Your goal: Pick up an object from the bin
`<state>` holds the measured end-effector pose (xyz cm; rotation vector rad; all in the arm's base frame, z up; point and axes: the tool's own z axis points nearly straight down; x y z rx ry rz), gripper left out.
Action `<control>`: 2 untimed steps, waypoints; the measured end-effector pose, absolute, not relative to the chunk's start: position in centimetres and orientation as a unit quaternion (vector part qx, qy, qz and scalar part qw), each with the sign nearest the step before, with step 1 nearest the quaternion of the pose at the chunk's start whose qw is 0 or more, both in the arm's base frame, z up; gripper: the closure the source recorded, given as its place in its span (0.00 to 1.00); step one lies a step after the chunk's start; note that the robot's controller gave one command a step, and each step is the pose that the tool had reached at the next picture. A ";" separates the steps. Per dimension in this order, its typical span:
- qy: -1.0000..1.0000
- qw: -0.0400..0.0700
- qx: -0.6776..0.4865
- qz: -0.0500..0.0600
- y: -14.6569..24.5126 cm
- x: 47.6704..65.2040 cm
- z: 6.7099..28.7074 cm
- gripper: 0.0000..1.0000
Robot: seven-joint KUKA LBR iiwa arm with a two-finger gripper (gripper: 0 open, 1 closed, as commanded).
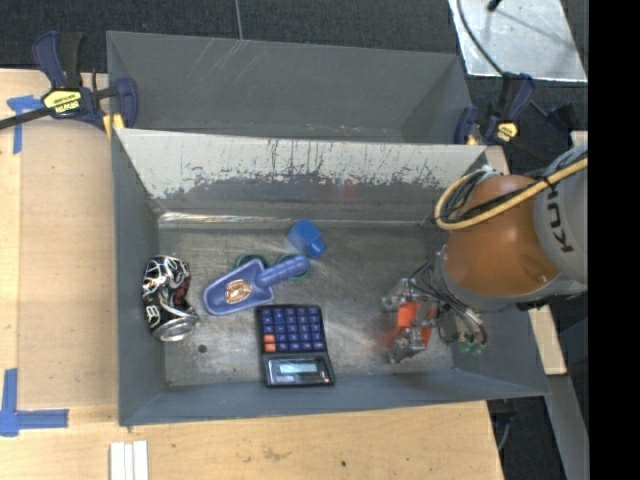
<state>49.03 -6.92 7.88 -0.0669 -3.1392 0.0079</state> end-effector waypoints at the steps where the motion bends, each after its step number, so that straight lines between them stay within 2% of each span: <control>1: -0.999 -0.004 -0.042 0.005 -5.5 49.3 7.8 1.00; 2: -0.999 -0.004 -0.041 0.005 -5.5 49.3 7.8 1.00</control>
Offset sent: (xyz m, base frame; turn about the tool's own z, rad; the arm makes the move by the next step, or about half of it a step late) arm 0.0000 0.0000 0.0000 0.0000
